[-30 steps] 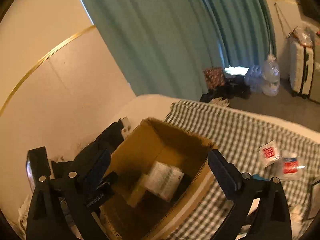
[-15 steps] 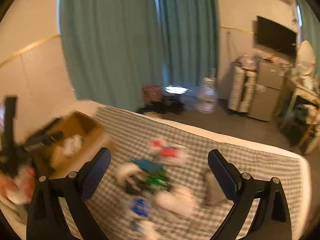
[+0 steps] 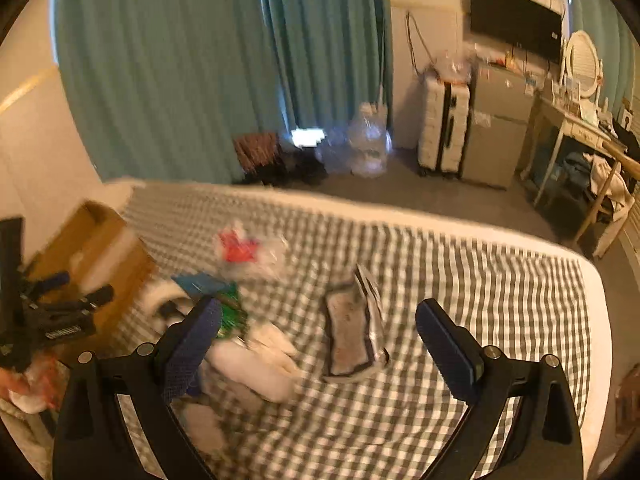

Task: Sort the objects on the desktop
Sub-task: 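Grasp the black-white snack bag with the right gripper while the left gripper grasps the white tape roll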

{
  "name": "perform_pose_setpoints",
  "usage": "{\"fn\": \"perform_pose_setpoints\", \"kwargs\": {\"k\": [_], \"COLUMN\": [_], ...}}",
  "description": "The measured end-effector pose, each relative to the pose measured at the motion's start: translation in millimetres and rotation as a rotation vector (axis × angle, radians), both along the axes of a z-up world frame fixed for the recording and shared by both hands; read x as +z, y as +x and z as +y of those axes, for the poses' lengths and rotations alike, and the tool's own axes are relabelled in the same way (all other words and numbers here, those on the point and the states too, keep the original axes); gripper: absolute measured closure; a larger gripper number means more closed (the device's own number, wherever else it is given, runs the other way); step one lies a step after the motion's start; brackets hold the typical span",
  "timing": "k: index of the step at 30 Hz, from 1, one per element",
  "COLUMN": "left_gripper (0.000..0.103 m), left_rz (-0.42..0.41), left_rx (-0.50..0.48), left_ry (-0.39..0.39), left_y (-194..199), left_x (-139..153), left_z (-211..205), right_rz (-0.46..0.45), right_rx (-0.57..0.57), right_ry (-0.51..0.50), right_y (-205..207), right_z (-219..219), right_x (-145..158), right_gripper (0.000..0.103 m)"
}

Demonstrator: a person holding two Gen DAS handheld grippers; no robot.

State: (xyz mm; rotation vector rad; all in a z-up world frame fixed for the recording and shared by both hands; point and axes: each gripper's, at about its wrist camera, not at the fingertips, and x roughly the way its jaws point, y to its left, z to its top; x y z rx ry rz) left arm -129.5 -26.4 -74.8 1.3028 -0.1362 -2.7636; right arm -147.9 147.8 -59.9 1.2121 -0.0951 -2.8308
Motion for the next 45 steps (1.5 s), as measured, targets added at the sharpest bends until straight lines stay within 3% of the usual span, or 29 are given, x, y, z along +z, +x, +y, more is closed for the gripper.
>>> {"fn": "perform_pose_setpoints", "kwargs": {"k": [2,5,9,14,17,21,23,25,27,30,33,37,45], "left_gripper": [0.000,0.000,0.000,0.000,0.002,0.023,0.031,0.051,0.065,0.066,0.066,0.066,0.067], "left_rz": [-0.029,-0.101,-0.124,-0.165,-0.199,-0.243,-0.261,-0.272,-0.276,-0.257,-0.246,-0.221,-0.083], "left_rx": [-0.005,-0.023,-0.005,0.021,-0.001,-0.003,-0.002,-0.014,-0.034,-0.040,-0.015,0.030,0.041], "left_ry": [-0.037,-0.033,-0.047,0.038,0.049,0.049,0.069,0.077,0.067,0.002,-0.011,0.033,0.127], "left_y": [-10,-22,-30,-45,-52,-58,-59,-59,-57,-54,-51,-50,-27], "left_x": [-15,-36,-50,-61,-71,-81,-85,-87,-87,-84,-79,-60,-11], "left_z": [5,9,6,-6,-6,-8,-10,-9,-7,-2,-5,-20,-31], "right_rz": [-0.082,-0.149,-0.179,-0.205,-0.252,-0.296,-0.310,-0.314,-0.326,-0.332,-0.323,-0.320,-0.262], "right_rx": [-0.023,-0.042,-0.034,-0.018,-0.024,-0.048,-0.058,-0.065,-0.062,-0.051,-0.051,-0.053,-0.043], "right_ry": [0.027,-0.009,-0.021,-0.023,-0.033,-0.040,-0.060,-0.067,-0.069,-0.093,-0.116,-0.114,-0.123], "right_y": [-18,-34,-46,-57,-64,-66,-66,-66,-64,-61,-55,-49,-33], "right_z": [4,13,15,13,9,17,21,23,25,27,31,31,21], "right_x": [-25,-47,-63,-79,-91,-99,-101,-101,-102,-101,-96,-91,-68], "right_gripper": [0.008,0.012,0.013,0.016,0.026,0.050,0.053,0.057,0.070,0.084,0.085,0.089,0.093]}}
